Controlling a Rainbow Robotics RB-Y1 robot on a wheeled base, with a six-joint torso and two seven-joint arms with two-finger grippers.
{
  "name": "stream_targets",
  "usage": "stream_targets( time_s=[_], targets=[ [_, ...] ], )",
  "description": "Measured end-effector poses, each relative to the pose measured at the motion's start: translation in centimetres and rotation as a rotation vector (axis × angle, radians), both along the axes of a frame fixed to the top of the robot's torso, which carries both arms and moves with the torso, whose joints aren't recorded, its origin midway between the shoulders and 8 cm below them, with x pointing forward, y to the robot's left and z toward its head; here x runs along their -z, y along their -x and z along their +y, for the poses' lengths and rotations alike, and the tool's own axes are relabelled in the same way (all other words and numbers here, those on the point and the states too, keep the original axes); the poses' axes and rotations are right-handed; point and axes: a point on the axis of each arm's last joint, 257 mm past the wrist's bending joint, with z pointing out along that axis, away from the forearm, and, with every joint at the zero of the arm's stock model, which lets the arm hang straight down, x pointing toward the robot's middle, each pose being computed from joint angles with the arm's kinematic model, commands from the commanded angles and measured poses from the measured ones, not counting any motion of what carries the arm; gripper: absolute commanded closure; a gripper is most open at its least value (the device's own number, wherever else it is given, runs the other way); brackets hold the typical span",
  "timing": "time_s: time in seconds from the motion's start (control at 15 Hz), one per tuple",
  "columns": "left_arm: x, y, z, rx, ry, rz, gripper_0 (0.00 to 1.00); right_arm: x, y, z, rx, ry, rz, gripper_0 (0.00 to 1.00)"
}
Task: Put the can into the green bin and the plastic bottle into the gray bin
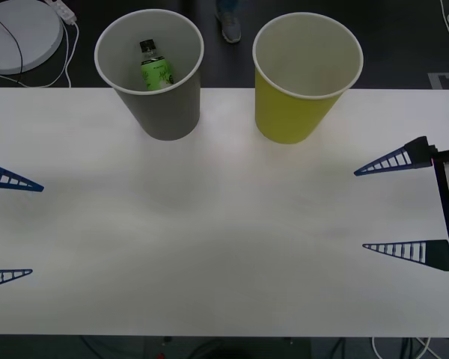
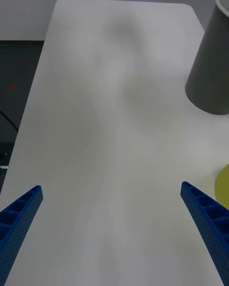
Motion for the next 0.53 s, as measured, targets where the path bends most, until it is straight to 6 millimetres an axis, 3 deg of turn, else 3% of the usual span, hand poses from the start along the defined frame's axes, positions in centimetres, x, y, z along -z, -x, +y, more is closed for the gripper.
stream_targets(
  time_s=[0.53],
  targets=[
    [0.0, 0.0, 0.0, 0.0, 0.0, 0.0, 0.0, -0.6, 3.0, -0.7, -0.049, -0.041, 0.094, 0.0]
  ],
)
